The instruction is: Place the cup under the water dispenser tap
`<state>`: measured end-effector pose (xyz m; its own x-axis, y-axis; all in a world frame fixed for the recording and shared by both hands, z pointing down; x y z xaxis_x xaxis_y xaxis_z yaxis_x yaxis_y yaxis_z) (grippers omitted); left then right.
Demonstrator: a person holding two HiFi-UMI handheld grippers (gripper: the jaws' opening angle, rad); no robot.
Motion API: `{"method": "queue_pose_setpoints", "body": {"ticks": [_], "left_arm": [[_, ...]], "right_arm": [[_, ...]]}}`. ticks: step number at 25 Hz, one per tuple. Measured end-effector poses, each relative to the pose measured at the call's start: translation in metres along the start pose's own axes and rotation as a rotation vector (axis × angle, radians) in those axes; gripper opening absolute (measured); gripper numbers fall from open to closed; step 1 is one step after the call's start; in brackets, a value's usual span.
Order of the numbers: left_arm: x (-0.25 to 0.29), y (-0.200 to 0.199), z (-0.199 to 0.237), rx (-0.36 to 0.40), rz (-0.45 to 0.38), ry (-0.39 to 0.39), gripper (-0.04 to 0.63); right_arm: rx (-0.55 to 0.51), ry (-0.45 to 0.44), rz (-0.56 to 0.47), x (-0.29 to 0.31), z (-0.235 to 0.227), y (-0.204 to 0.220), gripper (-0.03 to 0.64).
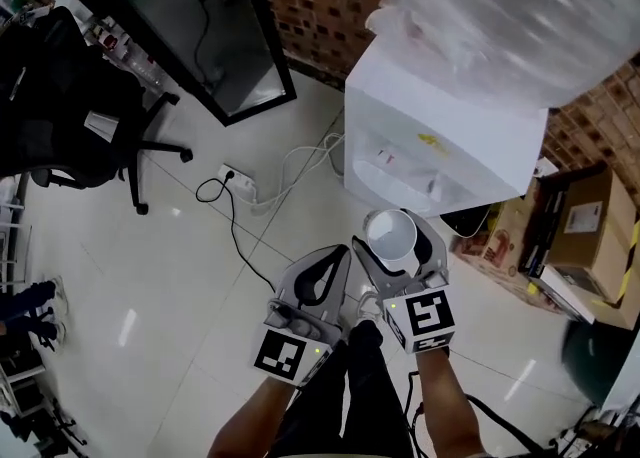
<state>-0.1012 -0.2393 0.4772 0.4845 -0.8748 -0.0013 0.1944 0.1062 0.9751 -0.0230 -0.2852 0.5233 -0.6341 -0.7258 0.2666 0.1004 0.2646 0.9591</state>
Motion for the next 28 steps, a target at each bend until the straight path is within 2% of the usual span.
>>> {"method": "queue_pose_setpoints", "body": {"ticks": [12,15,22,28], "left_arm": [[0.018,0.087,0.029,-0.072,0.036,-0.044,-0.018],[0.024,0.097,0.033,-0.071,0.040,-0.035,-0.018],[0.020,0.109,0.042,-0.043,0.084,-0.028,-0.017],[0.009,0.120,0.047,-0.041,0.122,-0.050,-0.017]], "right_arm": [[-0.007,-0.024,0.089,0.083,-0.046,0.106,0.356],[-0.025,-0.044,0.118,0.102,-0.055,0.127,0.356],[-0.025,-0.015,0.181,0.144,-0.085,0.170,0.356],[-0.061,-0.022,0.205,0.164,-0.094,0.178,0.356]]}}
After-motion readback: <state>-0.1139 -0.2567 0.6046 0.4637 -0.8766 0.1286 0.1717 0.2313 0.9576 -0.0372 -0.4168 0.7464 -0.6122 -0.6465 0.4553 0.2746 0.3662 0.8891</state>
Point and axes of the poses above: the fingertips, and each gripper's own axes: x forward along the fingers, z to its left, y out of its underside, the point moved 3 cm from there along -x, backward along the fingers, and after that the axes turned 7 degrees about -z, right-handed, at the moved point
